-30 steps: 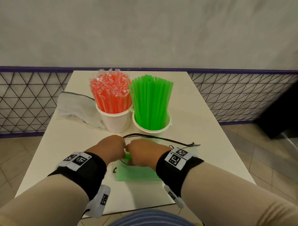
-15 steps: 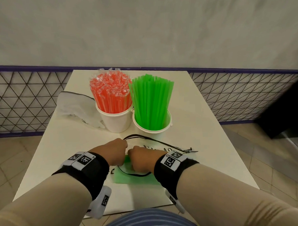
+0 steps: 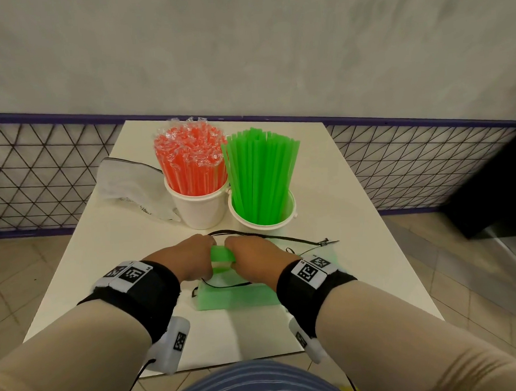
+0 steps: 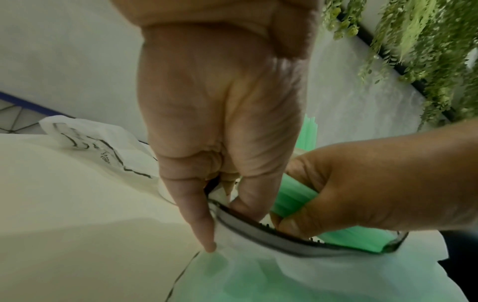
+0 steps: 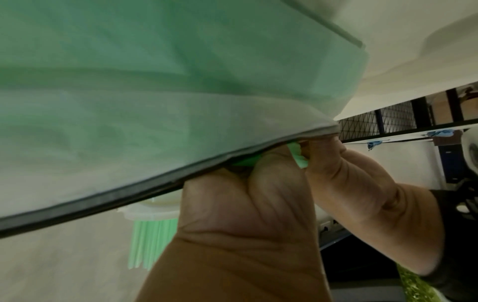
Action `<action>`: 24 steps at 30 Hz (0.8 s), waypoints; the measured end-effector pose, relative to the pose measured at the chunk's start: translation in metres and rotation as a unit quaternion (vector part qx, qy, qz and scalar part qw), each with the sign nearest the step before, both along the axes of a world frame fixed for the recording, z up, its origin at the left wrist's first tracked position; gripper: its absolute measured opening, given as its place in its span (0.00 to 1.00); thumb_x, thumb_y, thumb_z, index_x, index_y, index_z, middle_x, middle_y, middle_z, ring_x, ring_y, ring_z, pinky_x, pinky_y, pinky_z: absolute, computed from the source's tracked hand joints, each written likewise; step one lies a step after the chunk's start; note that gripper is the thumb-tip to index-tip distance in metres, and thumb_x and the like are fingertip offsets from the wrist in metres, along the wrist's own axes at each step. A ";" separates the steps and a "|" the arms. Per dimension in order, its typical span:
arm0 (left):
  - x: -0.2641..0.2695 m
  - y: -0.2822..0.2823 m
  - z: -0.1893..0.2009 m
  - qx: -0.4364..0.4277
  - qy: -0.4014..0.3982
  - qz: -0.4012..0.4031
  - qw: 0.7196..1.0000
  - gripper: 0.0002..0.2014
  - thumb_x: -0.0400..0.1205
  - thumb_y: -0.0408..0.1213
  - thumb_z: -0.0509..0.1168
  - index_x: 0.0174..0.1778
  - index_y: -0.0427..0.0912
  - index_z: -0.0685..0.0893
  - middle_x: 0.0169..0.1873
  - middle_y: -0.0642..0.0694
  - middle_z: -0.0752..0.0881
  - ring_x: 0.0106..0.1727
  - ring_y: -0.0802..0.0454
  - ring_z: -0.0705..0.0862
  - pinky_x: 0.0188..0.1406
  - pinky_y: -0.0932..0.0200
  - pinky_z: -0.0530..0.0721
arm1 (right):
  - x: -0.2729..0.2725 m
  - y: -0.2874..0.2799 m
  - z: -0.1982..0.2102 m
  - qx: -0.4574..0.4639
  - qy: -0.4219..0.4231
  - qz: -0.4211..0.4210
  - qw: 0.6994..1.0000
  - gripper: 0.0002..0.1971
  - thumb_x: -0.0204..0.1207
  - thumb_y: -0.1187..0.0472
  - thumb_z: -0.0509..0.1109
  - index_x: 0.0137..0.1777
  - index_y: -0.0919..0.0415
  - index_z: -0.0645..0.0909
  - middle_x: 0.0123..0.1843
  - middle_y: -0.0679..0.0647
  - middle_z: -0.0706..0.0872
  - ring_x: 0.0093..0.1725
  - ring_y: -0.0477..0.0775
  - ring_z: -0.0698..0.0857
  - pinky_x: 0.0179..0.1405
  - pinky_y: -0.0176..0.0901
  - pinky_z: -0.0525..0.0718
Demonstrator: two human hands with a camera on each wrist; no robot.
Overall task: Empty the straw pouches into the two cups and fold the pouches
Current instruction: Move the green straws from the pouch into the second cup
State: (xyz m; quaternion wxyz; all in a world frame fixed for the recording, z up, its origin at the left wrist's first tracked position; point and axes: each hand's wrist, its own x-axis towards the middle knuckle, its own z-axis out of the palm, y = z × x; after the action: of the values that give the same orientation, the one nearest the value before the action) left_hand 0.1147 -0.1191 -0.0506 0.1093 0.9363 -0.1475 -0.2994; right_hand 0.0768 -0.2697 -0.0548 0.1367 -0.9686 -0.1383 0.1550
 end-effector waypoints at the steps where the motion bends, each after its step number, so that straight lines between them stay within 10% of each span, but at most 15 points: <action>1: 0.000 0.001 0.001 -0.009 0.000 0.009 1.000 0.21 0.70 0.28 0.73 0.57 0.42 0.79 0.45 0.48 0.79 0.42 0.49 0.81 0.31 0.61 0.75 | -0.002 -0.001 0.001 0.010 -0.020 -0.004 1.000 0.06 0.79 0.62 0.66 0.54 0.59 0.75 0.50 0.59 0.84 0.48 0.63 0.83 0.40 0.46 0.71; 6: 0.001 0.000 0.001 -0.072 0.012 0.072 0.995 0.16 0.72 0.28 0.72 0.54 0.41 0.81 0.45 0.41 0.87 0.44 0.45 0.88 0.45 0.52 0.89 | -0.012 -0.003 0.008 0.063 -0.124 -0.009 0.990 0.05 0.81 0.57 0.65 0.53 0.57 0.74 0.46 0.57 0.84 0.43 0.61 0.83 0.35 0.45 0.69; 11: 0.005 -0.002 0.002 -0.069 -0.015 0.107 0.992 0.22 0.77 0.43 0.74 0.65 0.41 0.79 0.61 0.45 0.80 0.55 0.47 0.82 0.52 0.58 0.81 | -0.010 0.001 0.054 0.136 -0.140 -0.046 0.980 0.11 0.82 0.54 0.66 0.61 0.56 0.74 0.48 0.55 0.85 0.46 0.58 0.84 0.40 0.49 0.80; 14: 0.005 -0.004 0.006 -0.054 -0.061 0.085 0.993 0.15 0.78 0.49 0.71 0.53 0.44 0.81 0.55 0.45 0.83 0.52 0.47 0.81 0.47 0.57 0.78 | -0.004 -0.002 0.093 0.228 -0.101 -0.087 0.964 0.21 0.82 0.53 0.69 0.72 0.55 0.71 0.53 0.50 0.84 0.47 0.50 0.83 0.46 0.45 0.79; 17: 0.003 -0.008 0.013 -0.064 -0.104 0.080 0.989 0.13 0.78 0.52 0.70 0.39 0.46 0.79 0.44 0.45 0.81 0.43 0.46 0.82 0.39 0.56 0.78 | 0.003 -0.010 0.131 0.333 -0.107 -0.154 0.924 0.25 0.81 0.53 0.69 0.76 0.57 0.70 0.59 0.44 0.81 0.55 0.46 0.82 0.55 0.38 0.77; 20: 0.001 -0.015 0.026 -0.090 -0.152 0.099 0.979 0.17 0.79 0.54 0.69 0.33 0.47 0.76 0.37 0.46 0.79 0.38 0.46 0.81 0.33 0.56 0.74 | 0.012 -0.019 0.163 0.436 -0.174 -0.197 0.861 0.09 0.82 0.53 0.68 0.59 0.53 0.77 0.45 0.43 0.84 0.38 0.37 0.83 0.40 0.32 0.81; 24: -0.003 -0.026 0.040 -0.159 -0.247 0.099 0.951 0.13 0.78 0.48 0.69 0.37 0.44 0.77 0.35 0.48 0.77 0.39 0.46 0.79 0.33 0.57 0.70 | 0.029 -0.028 0.188 0.542 -0.292 -0.237 0.751 0.04 0.80 0.57 0.69 0.47 0.51 0.76 0.38 0.48 0.83 0.34 0.45 0.84 0.43 0.49 0.87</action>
State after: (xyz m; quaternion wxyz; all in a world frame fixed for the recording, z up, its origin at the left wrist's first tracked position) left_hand 0.1117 -0.1455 -0.0110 0.2460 0.9613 -0.1226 -0.0188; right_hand 0.1061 -0.2978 0.1332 0.6244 -0.7317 0.0021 -0.2733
